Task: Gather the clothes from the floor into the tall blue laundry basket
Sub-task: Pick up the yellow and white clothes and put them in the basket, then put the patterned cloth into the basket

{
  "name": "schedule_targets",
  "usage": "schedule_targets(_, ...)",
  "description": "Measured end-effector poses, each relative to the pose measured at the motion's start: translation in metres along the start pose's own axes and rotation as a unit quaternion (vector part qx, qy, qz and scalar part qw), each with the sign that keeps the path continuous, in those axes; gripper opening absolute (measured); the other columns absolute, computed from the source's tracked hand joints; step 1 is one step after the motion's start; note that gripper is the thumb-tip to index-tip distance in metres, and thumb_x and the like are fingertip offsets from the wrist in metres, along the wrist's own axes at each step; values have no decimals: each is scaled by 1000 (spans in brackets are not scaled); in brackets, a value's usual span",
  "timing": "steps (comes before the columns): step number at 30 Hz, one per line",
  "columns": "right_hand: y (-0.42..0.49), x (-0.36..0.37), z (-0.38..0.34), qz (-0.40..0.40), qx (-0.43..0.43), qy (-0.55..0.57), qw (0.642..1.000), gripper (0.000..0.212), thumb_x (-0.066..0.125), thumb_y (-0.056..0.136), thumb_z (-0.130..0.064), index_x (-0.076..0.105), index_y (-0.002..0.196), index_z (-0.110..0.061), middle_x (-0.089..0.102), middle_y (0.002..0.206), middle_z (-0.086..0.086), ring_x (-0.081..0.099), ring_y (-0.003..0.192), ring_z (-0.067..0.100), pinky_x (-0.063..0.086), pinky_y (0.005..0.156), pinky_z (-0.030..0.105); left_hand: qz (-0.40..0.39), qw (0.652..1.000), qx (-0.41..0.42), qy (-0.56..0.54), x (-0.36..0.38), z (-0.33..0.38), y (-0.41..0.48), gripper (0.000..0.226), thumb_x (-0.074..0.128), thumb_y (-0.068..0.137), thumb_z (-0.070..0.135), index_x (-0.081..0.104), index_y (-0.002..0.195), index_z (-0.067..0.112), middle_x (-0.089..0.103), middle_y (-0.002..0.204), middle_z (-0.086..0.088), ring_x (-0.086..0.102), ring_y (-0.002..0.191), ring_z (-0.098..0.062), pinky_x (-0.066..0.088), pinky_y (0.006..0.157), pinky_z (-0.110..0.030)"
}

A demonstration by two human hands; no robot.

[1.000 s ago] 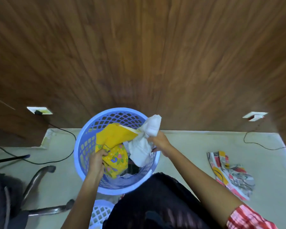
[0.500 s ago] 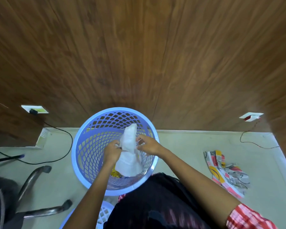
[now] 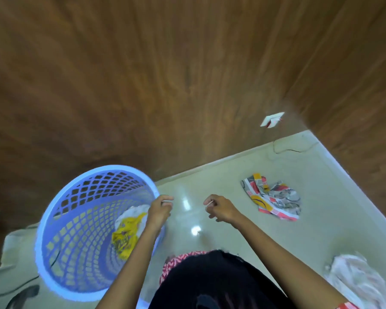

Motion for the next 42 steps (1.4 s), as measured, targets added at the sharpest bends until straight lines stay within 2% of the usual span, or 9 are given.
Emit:
schedule_targets(11,-40,-176,188,155,137,200,958,13,51,84,-9,56,90,-19,61,97,6,62,70,17,43,59,23,-254,955,17,150,290,87,-37,18,48,85,2,60,83,15,62,88,-5,60,84,-19,47,78,-29)
schedule_targets(16,-29,-238,245,176,195,226,938,11,54,80,-10,57,85,-19,63,90,9,58,72,19,41,55,20,-298,930,4,215,371,106,-12,19,48,86,-3,59,81,12,61,83,-5,60,77,-18,46,64,-22)
schedule_targets(19,-6,-271,273,173,219,174,944,15,53,80,-15,57,93,-20,65,101,9,61,84,22,39,53,14,-301,920,-17,249,411,103,23,22,48,86,-3,59,75,12,61,80,-7,59,75,-21,44,62,-23)
schedule_targets(22,24,-302,303,146,262,94,949,31,48,87,-11,60,115,-15,59,130,3,54,120,22,40,85,20,-301,908,-46,286,451,96,60,21,50,85,0,59,71,14,61,77,-10,58,71,-22,42,62,-25)
schedule_targets(25,61,-328,332,128,287,58,947,38,44,89,-10,55,125,-11,56,136,6,49,127,24,35,100,21,-299,902,-58,305,489,90,91,16,55,82,5,59,73,17,63,71,-3,59,64,-14,46,54,-18)
schedule_targets(30,167,-354,386,90,265,16,960,35,47,95,-24,59,120,-4,56,128,16,50,122,31,40,104,37,-283,884,-70,366,554,46,170,23,53,53,38,59,71,25,71,93,-13,67,91,-28,51,89,-42)
schedule_targets(36,343,-341,499,10,215,-171,962,44,50,86,-14,56,128,-23,9,158,3,10,142,42,24,114,51,-287,870,-86,391,659,-55,294,13,51,66,18,58,69,28,71,98,-17,68,92,-30,52,79,-37)
schedule_targets(39,415,-305,552,-49,201,-214,955,43,49,88,-16,53,131,-21,7,158,3,8,143,42,28,112,51,-267,888,-102,360,697,-97,350,11,51,64,18,56,70,26,69,103,-17,66,99,-31,52,88,-44)
schedule_targets(42,454,-274,593,-79,210,-229,947,45,48,90,-20,49,134,-15,13,156,7,13,142,39,32,109,51,-280,893,-149,319,715,-133,376,24,53,83,2,54,72,24,62,86,-12,60,80,-23,47,69,-29)
Point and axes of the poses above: each hand's wrist, its own y-axis towards the middle knuckle, its own x-axis out of the palm, z = x × y, the point moved 10 cm from there along y, towards the middle knuckle
